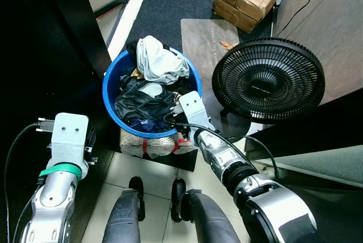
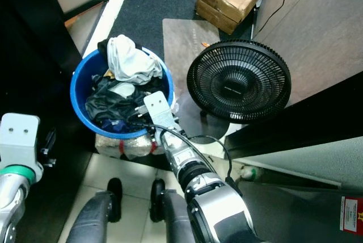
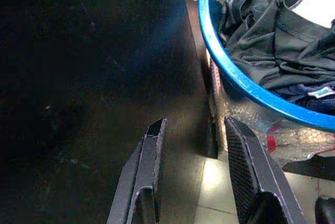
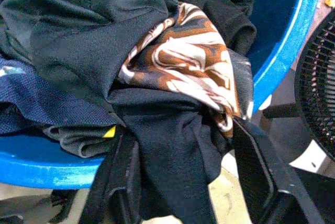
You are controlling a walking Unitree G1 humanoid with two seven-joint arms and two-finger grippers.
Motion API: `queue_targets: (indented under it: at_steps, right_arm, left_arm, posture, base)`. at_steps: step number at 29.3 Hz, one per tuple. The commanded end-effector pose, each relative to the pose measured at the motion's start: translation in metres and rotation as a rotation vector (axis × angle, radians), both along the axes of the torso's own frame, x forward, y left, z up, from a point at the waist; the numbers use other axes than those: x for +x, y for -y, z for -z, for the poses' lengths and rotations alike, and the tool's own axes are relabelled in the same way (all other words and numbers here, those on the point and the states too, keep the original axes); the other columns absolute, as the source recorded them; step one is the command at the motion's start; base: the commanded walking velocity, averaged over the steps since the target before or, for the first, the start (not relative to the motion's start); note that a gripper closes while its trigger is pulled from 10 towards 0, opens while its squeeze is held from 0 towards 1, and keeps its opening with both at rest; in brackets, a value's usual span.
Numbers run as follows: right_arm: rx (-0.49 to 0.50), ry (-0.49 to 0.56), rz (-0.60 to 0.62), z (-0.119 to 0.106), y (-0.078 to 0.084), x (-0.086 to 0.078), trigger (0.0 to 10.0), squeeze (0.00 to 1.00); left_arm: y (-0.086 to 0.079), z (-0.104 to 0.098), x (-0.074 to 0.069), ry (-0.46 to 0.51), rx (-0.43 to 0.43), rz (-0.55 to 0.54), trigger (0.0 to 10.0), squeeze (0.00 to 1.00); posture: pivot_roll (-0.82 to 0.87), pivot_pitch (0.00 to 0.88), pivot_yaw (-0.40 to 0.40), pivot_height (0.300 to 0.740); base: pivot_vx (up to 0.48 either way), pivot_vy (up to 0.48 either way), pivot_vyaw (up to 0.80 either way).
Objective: Clothes washing
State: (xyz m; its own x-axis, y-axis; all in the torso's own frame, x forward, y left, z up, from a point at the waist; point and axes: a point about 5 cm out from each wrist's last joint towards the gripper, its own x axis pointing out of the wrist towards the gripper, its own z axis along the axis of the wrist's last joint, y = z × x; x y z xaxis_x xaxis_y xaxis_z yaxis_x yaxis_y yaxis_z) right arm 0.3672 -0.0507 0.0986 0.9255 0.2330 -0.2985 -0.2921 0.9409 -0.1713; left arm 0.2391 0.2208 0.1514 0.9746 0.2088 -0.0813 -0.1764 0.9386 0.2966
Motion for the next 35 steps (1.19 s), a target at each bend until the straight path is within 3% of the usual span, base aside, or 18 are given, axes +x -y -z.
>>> queue_targets:
  at_steps: [1,10,20,29,35]
  right_arm:
    - [0.0,-0.11,0.027,0.024,0.006,-0.011,0.0,0.0]
    - [0.023,-0.061,0.051,0.016,0.006,-0.007,0.0,0.0]
    - [0.12,-0.019,0.067,0.002,0.005,0.0,0.0,0.0]
    - [0.165,0.037,0.059,-0.014,0.003,0.008,0.0,0.0]
    - [0.305,0.25,0.095,-0.072,0.02,0.031,0.0,0.0]
  left_arm:
    - [-0.002,0.006,-0.007,-0.033,0.003,-0.011,10.0,0.0]
    - [-0.001,0.007,-0.007,-0.036,0.004,-0.013,10.0,0.0]
    - [-0.004,0.007,-0.009,-0.041,0.007,-0.022,10.0,0.0]
    - [-0.005,0.006,-0.003,-0.032,0.01,-0.026,10.0,0.0]
    - [-0.01,0.003,0.01,-0.008,0.019,-0.025,10.0,0.0]
  posture:
    - [0.17,0.472,-0.078,0.74]
    - [0.18,0.469,-0.073,0.74]
    - [0.17,0.466,-0.071,0.74]
    - [0.17,0.44,-0.069,0.74]
    - [0.16,0.372,-0.046,0.74]
  base:
    - [0.0,0.0,0.0]
    - [0.0,0.0,0.0]
    - [0.0,0.0,0.0]
    - [0.0,0.0,0.0]
    - [0.0,0.0,0.0]
